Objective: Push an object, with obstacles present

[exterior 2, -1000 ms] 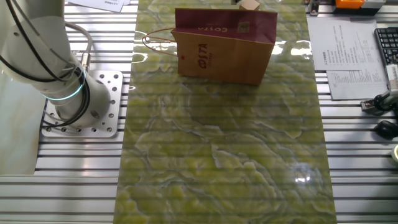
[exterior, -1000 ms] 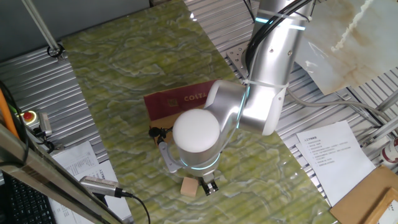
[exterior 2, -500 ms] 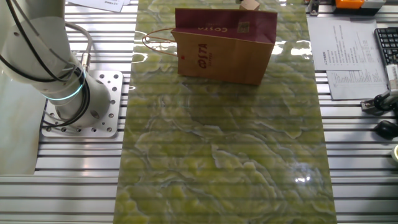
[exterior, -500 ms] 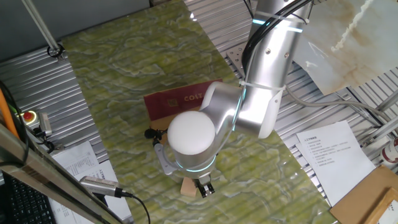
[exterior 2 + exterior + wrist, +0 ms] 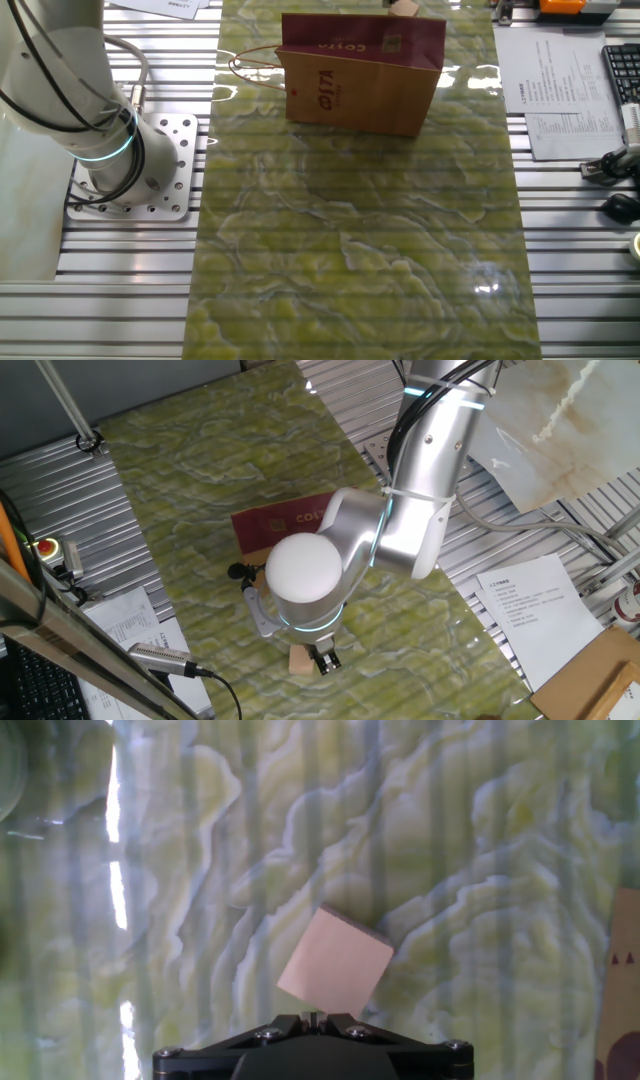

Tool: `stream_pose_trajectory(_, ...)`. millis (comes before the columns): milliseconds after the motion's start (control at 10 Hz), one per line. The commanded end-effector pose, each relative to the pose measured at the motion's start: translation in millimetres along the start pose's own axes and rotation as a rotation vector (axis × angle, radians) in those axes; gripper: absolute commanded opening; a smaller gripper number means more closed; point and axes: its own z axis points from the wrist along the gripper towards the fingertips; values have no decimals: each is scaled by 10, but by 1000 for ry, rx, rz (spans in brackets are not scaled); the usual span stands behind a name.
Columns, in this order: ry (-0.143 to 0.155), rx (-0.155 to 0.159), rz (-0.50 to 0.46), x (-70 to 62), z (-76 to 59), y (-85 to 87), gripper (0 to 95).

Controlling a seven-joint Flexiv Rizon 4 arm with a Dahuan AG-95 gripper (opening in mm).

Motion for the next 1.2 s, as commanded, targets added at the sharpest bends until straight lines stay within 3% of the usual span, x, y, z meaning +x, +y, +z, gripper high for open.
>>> stream_pose_trajectory(100, 0, 1, 0, -30, -11, -14, 0)
stream_pose_trajectory(800, -4, 2, -2, -133, -37, -73, 0)
stream_pose_trajectory(1200, -9, 2, -18, -195, -57, -210, 0)
